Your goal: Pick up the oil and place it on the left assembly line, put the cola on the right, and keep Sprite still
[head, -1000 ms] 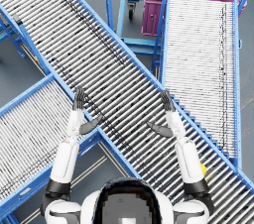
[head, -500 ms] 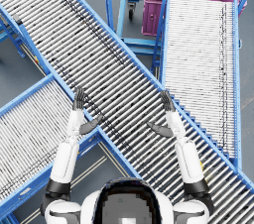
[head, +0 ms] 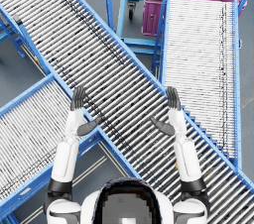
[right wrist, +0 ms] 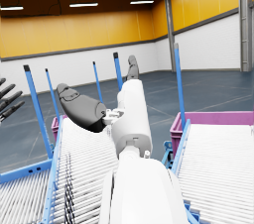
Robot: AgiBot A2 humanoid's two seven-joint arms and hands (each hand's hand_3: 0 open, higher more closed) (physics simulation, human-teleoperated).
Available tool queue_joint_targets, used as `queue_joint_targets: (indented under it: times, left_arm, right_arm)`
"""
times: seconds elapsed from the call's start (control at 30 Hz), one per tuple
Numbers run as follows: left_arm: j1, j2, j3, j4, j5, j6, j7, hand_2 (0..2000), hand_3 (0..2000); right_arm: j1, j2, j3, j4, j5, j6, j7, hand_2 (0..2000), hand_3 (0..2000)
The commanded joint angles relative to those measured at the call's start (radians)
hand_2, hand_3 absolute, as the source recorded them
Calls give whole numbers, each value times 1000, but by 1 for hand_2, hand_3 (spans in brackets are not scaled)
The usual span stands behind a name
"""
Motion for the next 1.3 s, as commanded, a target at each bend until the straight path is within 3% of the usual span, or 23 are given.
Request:
queue_joint_targets:
  times: [0.03,0.27,0.4,0.9,1.3]
  left_arm:
    - [16,8,-52,-37,44,-1,-1,0,0]
    - [52,26,-140,-63,356,-2,-2,0,0]
    - [76,32,-181,-62,472,-2,-2,0,0]
    - [90,39,-333,-95,513,-2,-2,0,0]
    - [67,49,-330,-101,514,-2,-2,0,0]
  right_arm:
    - [27,-13,-48,33,44,-1,1,0,0]
    - [56,-36,-108,73,356,-2,2,0,0]
    - [73,-45,-141,81,440,-2,2,0,0]
    - [100,-63,-226,123,469,-2,2,0,0]
    - [80,-72,-266,134,469,-2,2,0,0]
